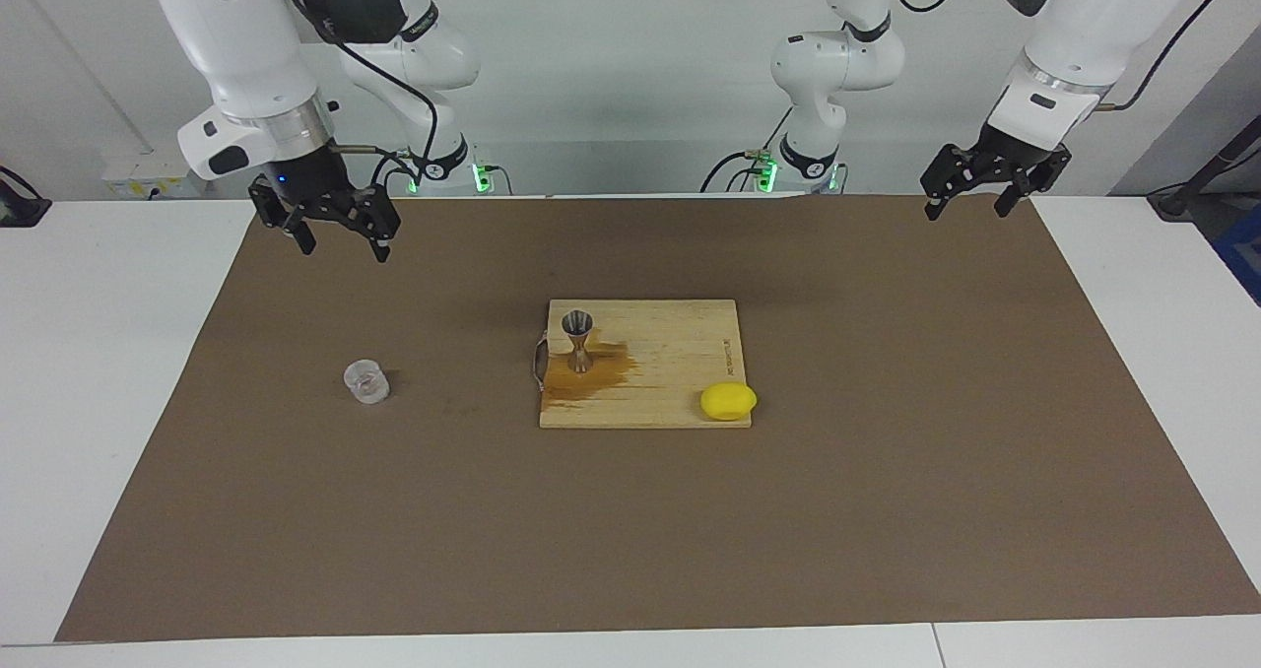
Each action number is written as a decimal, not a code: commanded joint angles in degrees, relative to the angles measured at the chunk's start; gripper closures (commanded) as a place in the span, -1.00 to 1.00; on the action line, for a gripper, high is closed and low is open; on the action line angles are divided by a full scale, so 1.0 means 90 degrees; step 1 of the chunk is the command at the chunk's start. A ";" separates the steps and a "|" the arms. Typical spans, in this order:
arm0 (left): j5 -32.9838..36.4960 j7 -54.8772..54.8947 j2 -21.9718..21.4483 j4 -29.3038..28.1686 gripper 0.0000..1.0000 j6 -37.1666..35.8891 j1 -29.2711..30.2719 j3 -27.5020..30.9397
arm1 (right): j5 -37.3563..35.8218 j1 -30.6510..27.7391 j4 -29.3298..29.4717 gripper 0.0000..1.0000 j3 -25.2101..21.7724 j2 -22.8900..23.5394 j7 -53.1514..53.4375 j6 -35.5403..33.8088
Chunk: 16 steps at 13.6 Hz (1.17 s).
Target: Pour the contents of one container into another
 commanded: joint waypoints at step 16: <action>0.0011 0.0017 -0.0130 -0.0076 -1.00 -0.0081 -0.0006 0.0012 | -0.0119 -0.0139 -0.0032 -0.99 0.0018 -0.0027 -0.0213 -0.0377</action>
